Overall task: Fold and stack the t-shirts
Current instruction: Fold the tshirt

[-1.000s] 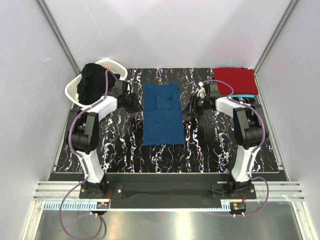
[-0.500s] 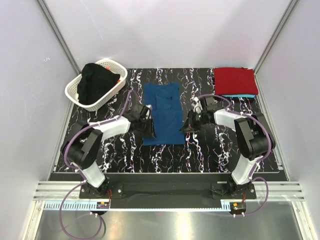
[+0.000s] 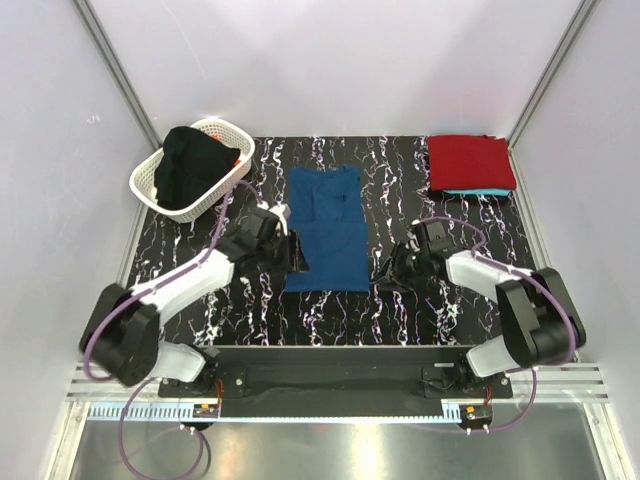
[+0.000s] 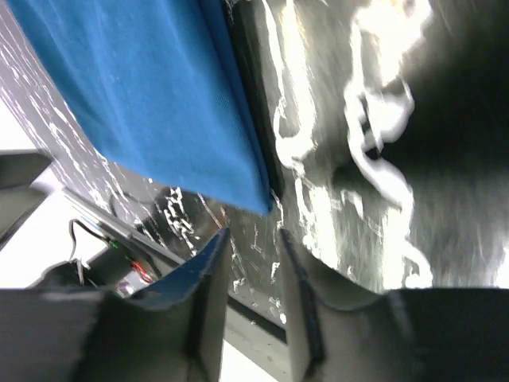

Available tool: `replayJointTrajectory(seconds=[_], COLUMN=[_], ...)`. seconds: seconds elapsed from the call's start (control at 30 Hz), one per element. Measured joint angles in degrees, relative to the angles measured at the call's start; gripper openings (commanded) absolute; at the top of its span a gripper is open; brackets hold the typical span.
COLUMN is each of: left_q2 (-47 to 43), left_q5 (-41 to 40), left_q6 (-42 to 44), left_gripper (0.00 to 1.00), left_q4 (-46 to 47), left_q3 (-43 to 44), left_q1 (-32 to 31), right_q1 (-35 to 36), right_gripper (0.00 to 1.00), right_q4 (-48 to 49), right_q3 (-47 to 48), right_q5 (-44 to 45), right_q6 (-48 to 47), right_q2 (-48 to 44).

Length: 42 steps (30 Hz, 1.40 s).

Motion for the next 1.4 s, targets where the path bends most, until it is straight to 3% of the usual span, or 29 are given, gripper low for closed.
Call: replayJointTrajectory(seconds=[0.2,0.4,0.57,0.87,1.17,1.4], left_q2=[-11.63,-12.81,-13.46,-9.94,-8.59,-7.76], left_q5=[-0.15,0.48,0.46,0.79,0.17,-0.26], left_q6=[-1.36,-7.87,-11.61,-15.37,-16.28,-15.93], left_gripper=[0.58,0.57,0.57,0.54,0.39,0.29], left_q4=[1.66,4.55,8.94,16.46,19.37,19.71], left_q3=[-6.34,-19.19,-21.00,-22.45,-23.17,-23.17], left_q1=[2.21,5.90,5.90,5.90,5.90,5.90], right_q1=[2.93,6.60,7.87,8.24,8.46,8.46], right_gripper=[0.50,0.53,0.53,0.43,0.24,0.28], right_q4=[1.97,7.78,17.11,27.08,27.96,28.48], right_q3=[-6.23,-9.55,-12.35,-14.73,-15.85,-16.24], right_q5=[4.72,7.76,8.02,10.05,13.11,13.81], right_q6=[10.45,19.50,26.34,32.30,33.42,33.40], right_q2=[-5.77,-5.70,-4.04,-1.57,-1.57,-1.88])
